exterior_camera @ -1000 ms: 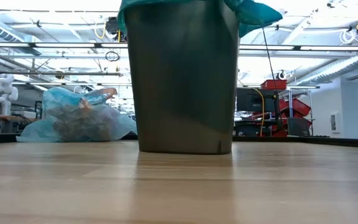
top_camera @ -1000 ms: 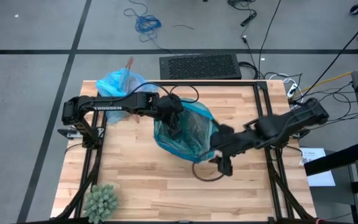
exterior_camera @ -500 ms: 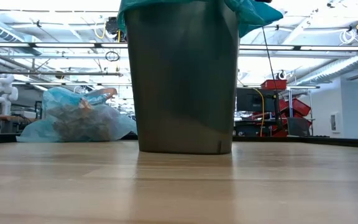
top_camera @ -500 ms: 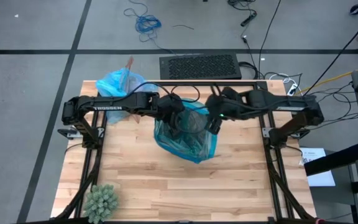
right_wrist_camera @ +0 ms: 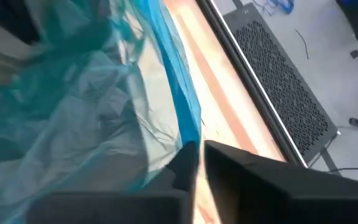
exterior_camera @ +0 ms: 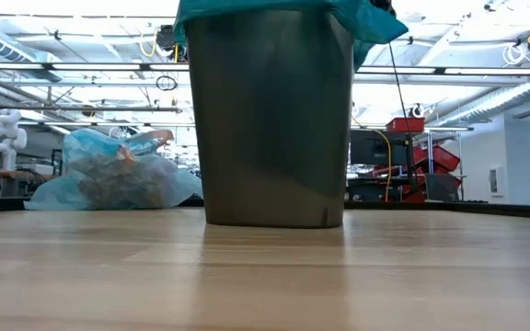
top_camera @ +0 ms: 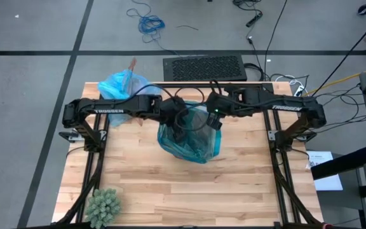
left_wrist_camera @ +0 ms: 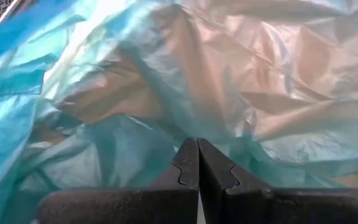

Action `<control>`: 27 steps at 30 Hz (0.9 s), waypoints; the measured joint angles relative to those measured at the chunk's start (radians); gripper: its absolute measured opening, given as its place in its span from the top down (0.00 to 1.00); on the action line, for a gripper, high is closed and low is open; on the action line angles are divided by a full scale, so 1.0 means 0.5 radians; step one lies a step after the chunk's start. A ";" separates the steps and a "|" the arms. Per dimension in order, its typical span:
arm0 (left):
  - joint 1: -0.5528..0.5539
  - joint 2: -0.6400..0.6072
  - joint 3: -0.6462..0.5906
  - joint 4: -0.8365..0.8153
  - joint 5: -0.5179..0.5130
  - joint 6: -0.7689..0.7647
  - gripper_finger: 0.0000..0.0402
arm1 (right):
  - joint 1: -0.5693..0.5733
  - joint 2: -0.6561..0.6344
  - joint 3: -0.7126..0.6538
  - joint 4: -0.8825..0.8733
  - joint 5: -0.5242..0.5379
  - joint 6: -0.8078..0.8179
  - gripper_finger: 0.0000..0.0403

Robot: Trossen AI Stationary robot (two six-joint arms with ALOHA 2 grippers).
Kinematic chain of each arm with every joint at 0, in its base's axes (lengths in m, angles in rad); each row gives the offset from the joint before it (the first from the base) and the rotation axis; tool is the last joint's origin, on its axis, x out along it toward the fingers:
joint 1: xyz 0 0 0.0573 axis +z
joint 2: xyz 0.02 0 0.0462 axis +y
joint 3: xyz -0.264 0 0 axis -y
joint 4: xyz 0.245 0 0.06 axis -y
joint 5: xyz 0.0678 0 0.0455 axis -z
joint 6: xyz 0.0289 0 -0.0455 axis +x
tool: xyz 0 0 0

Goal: Place trash/remove bag and relplace
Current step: Insert the blue trash bag into the black trash bin

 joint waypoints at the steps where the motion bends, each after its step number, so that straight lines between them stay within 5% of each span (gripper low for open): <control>1: -0.006 0.000 0.000 -0.001 0.000 0.000 1.00 | -0.020 0.000 -0.018 0.006 -0.005 -0.019 0.96; 16: -0.134 -0.001 0.000 -0.021 0.013 -0.102 1.00 | -0.158 -0.003 -0.478 0.449 -0.461 0.120 1.00; 27: -0.173 -0.128 0.000 -0.027 -0.081 -0.191 1.00 | -0.166 -0.016 -0.644 0.588 -0.609 0.196 1.00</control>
